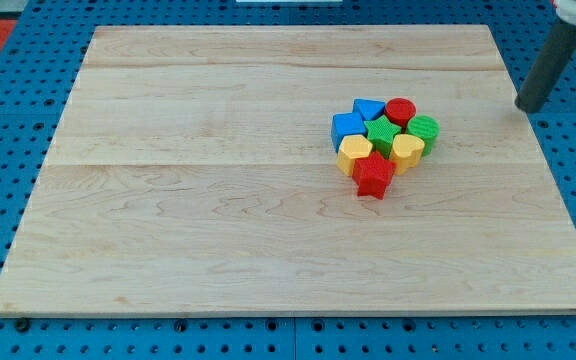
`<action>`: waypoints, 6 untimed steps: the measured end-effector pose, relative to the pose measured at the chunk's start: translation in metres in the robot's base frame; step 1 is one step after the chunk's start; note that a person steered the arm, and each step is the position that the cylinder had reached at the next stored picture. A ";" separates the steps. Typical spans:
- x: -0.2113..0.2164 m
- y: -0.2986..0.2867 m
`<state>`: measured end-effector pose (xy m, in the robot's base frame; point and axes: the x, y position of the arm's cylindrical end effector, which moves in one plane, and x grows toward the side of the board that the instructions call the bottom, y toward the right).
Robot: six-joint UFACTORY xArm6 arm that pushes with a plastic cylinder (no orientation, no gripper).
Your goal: Separate the yellow blocks and red star from group of blocks
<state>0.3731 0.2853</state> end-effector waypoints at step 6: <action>0.048 -0.139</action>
<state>0.4207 0.1464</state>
